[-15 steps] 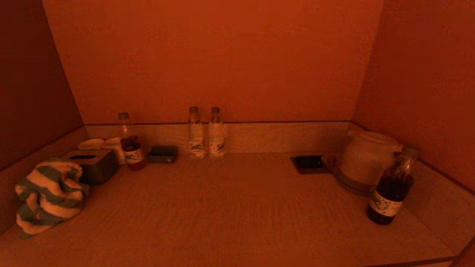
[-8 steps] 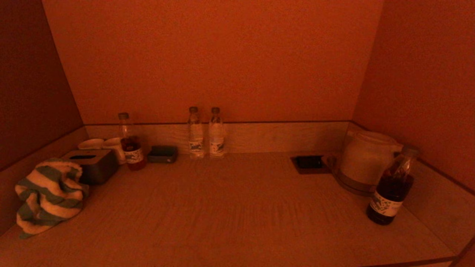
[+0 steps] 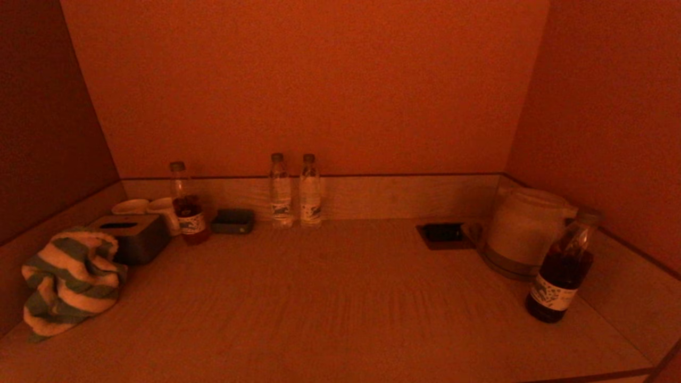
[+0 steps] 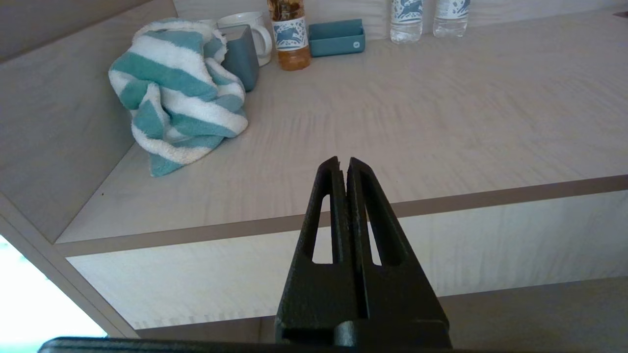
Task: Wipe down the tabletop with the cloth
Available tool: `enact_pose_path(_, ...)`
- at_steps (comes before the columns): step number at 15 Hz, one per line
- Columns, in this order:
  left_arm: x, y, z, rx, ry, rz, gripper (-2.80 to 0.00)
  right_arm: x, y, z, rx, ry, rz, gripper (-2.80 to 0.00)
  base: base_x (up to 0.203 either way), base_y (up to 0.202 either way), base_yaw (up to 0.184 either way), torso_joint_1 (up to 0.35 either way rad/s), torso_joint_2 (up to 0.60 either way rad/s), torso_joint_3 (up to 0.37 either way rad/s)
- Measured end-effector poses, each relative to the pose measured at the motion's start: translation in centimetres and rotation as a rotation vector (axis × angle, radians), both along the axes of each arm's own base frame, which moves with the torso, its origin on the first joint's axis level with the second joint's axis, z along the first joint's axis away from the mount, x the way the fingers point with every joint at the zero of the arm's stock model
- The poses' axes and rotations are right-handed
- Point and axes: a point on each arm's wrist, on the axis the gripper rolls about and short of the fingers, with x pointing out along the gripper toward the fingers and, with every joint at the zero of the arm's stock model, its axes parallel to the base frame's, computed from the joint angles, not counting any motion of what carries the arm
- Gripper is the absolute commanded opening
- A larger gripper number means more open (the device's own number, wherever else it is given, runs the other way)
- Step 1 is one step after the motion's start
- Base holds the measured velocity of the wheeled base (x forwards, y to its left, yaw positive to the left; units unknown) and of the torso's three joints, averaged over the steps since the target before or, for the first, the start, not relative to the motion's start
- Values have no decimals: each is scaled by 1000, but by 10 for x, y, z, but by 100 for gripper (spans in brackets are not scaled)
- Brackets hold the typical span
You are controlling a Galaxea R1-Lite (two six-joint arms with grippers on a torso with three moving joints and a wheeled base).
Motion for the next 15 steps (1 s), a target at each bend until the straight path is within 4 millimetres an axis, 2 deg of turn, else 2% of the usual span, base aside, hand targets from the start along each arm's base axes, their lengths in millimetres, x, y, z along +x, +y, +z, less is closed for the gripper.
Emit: enact_pose_path(15,0,0,0,0,0,0,-280,0,0,0,0,1,0,-280,0,0,0,0,0,0)
